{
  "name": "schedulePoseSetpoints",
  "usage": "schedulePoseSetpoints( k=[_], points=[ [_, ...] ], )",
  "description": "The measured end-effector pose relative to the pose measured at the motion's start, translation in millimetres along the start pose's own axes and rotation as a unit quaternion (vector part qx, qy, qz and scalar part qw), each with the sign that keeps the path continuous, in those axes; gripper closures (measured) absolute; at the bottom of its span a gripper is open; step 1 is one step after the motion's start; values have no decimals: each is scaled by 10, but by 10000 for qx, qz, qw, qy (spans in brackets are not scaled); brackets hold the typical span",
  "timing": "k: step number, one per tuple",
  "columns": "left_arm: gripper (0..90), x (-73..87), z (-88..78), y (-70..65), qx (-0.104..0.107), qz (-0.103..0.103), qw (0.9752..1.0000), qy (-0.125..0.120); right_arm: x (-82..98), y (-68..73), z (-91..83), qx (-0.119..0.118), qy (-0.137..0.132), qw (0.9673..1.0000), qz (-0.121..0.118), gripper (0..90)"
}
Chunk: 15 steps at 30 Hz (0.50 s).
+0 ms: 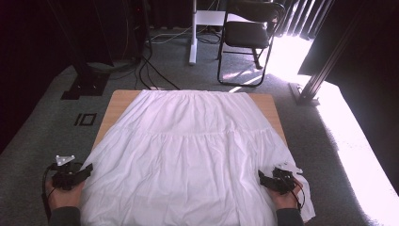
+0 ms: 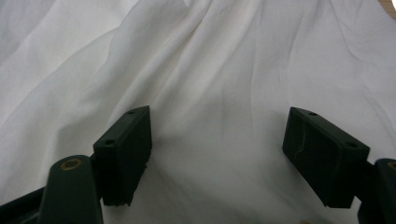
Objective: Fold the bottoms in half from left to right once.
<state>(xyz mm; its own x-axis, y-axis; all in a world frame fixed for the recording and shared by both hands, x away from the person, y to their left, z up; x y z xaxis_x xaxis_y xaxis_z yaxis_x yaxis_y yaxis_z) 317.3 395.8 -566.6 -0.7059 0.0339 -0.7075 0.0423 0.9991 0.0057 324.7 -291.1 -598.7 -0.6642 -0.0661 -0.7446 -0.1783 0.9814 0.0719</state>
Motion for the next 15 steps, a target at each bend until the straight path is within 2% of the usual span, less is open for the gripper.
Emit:
schedulePoseSetpoints(
  k=[6, 10, 15],
  points=[
    [482, 48, 80, -14, 19, -99, 9998, 155, 0, 0, 0, 0, 0, 10000, -1, 239],
    [517, 69, 102, -41, -67, 39, 9997, 249, 0, 0, 0, 0, 0, 10000, 0, 239],
    [581, 76, 76, -29, -150, 37, 9996, 222, 0, 0, 0, 0, 0, 10000, -1, 239]
  ],
)
Point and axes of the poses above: each handheld gripper's, and its own axes: z roughly forward along the jaws, x roughly out of its underside, y roughly to its left, the point moved 5 cm from there along z, roughly forward along the jaws, and after that the axes turned 4 degrees about z, right-handed, at the moved point
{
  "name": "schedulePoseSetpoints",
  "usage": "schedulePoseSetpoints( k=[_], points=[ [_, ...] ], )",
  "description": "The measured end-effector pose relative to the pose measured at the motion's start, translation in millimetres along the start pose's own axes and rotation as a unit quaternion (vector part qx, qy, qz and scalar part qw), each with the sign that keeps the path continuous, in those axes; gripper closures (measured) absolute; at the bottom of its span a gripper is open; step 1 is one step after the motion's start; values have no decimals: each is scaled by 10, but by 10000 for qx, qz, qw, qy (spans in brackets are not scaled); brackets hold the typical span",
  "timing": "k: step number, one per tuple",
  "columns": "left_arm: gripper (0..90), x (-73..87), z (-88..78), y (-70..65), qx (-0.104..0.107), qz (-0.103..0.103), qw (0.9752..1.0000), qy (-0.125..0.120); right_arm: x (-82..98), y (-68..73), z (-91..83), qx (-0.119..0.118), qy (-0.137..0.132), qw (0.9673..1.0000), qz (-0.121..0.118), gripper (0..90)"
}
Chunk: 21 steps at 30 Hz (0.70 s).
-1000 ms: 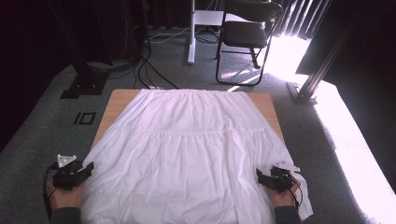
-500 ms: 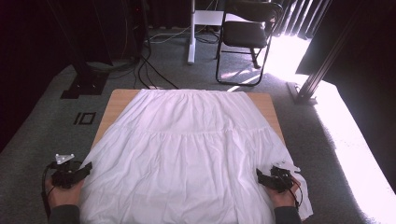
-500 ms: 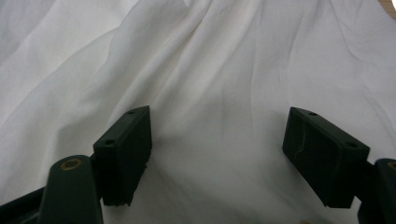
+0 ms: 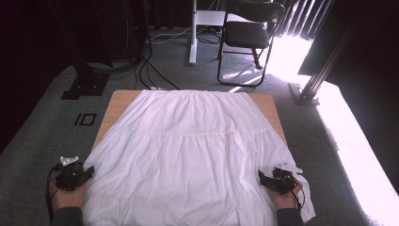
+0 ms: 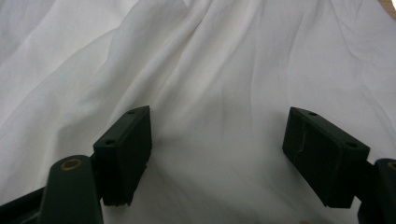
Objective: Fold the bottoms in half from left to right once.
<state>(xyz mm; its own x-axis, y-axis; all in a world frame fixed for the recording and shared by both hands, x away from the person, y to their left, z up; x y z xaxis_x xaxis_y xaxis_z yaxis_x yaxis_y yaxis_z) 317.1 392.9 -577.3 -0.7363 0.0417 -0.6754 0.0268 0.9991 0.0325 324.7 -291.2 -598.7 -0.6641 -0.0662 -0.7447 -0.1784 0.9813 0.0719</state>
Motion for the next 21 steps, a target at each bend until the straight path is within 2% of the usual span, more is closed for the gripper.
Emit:
schedulePoseSetpoints(
  k=[5, 7, 15, 21],
  points=[
    [614, 22, -15, -53, -19, 157, 9999, -12, 0, 0, 0, 1, 0, 10000, 0, 239],
    [645, 16, -15, -89, 48, 197, 9998, -18, 0, 0, 0, 0, 0, 10000, -1, 239],
    [897, -7, -34, -198, 206, 394, 9990, 3, 0, 0, 0, 0, 0, 10000, 0, 239],
    [900, -98, -176, -316, 455, 502, 9974, -250, 0, 0, 0, 1, 0, 10000, 1, 239]
  ],
)
Point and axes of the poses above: each handheld gripper's, and its own axes: z roughly forward along the jaws, x roughly out of its underside, y roughly to its left, the point moved 5 cm from there along z, roughly forward along the jaws, and after that the axes turned 4 degrees about z, right-handed, at the moved point
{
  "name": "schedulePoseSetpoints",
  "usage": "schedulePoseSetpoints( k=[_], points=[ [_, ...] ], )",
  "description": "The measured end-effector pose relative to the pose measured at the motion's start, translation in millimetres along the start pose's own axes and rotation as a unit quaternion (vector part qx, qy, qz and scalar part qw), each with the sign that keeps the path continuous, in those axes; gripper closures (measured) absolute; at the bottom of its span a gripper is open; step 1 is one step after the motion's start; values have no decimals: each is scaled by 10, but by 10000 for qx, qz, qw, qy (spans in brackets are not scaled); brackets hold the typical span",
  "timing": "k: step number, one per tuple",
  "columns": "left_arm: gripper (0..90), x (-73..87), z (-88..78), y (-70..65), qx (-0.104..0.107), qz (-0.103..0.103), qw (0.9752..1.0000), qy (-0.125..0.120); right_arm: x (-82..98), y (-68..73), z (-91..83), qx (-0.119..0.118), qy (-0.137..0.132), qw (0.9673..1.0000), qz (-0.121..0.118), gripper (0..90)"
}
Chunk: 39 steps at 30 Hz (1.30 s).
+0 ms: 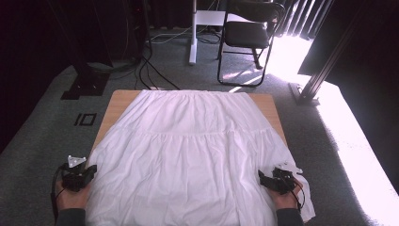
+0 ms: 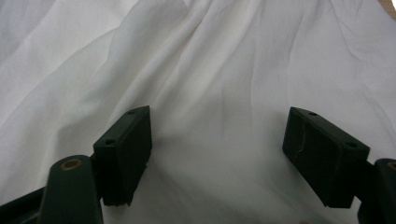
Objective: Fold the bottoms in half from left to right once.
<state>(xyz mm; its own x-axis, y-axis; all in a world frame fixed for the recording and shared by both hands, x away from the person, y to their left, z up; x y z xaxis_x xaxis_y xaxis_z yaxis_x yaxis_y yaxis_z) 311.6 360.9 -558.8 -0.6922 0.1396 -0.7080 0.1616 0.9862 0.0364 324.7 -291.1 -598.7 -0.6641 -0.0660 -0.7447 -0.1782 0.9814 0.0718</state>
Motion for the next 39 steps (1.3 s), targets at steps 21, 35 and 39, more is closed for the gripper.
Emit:
schedulePoseSetpoints(
  k=[21, 35, 39],
  points=[
    [900, -535, -294, -942, 1179, 824, 9877, -617, 0, 0, 0, 0, 1, 10000, -6, 239],
    [900, -803, -198, -1735, 1832, 1589, 9680, -639, 0, 0, 0, -1, -1, 10000, -3, 239],
    [900, -902, -186, -2020, 2028, 1832, 9596, -671, 0, -1, 0, -2, -1, 10000, -5, 239]
  ],
)
Point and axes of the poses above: each handheld gripper's, and its own axes: z roughly forward along the jaws, x roughly out of its underside, y roughly to its left, the point moved 5 cm from there along z, roughly forward along the jaws, and after that the axes turned 4 degrees about z, right-handed, at the moved point
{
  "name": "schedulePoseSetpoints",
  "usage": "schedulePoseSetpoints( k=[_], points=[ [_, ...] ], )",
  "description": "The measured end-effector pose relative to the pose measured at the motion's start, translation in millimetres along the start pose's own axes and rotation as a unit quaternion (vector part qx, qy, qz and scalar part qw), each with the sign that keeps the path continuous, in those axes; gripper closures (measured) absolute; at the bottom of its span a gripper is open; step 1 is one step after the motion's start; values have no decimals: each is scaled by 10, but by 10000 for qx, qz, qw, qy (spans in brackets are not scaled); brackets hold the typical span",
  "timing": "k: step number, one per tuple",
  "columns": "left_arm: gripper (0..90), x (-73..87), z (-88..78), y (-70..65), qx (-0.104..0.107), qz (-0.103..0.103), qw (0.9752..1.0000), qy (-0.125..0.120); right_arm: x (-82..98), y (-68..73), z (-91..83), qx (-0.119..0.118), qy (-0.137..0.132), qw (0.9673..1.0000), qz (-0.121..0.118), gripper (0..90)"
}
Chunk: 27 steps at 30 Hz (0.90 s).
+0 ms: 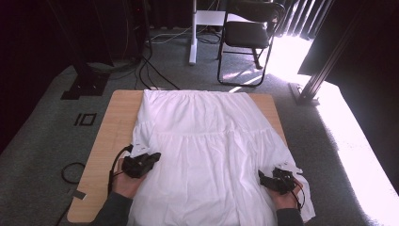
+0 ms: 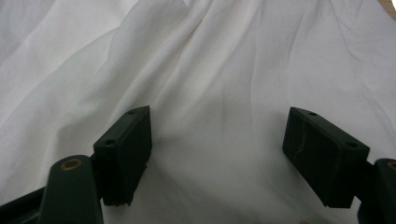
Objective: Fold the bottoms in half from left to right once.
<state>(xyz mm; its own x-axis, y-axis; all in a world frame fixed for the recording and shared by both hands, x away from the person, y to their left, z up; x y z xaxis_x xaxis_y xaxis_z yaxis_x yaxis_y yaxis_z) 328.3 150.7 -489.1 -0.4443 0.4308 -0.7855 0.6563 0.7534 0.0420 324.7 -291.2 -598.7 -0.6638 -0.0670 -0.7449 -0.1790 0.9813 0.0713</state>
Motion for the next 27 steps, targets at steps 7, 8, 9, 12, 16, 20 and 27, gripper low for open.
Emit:
schedulePoseSetpoints(
  k=[7, 8, 9, 12, 16, 20, 27],
  points=[
    [900, -230, 193, -278, 299, 324, 9990, -20, 0, 1, 0, 2, 1, 10000, 6, 239],
    [900, -286, 249, -355, 388, 365, 9986, -45, 0, 1, 0, 2, 1, 10000, 9, 239],
    [900, -307, 270, -379, 427, 394, 9983, -54, 0, 1, 0, 0, 0, 10000, 3, 239],
    [900, -413, 361, -501, 586, 447, 9972, -103, 0, 1, 0, 3, 0, 10000, 6, 240],
    [900, -605, 495, -754, 826, 714, 9939, -165, 3, 10, -4, 22, -12, 10000, 26, 251],
    [900, -762, 687, -1044, 1070, 971, 9894, -173, 7, 21, -8, 28, -16, 10000, 39, 252],
    [900, -935, 977, -1578, 1523, 1220, 9806, -192, 17, 40, -17, 40, -14, 10000, 31, 253]
  ],
)
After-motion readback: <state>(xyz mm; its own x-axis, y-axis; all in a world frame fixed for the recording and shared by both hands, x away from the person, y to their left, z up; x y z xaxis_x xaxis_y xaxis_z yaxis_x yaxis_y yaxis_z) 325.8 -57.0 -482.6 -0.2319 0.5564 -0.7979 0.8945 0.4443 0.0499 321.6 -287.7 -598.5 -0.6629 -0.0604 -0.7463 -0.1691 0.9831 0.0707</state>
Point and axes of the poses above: each handheld gripper's, and its own axes: z roughly forward along the jaws, x roughly out of its underside, y roughly to its left, the point moved 5 cm from there along z, roughly forward along the jaws, and after that the axes turned 4 degrees about z, right-handed, at the moved point
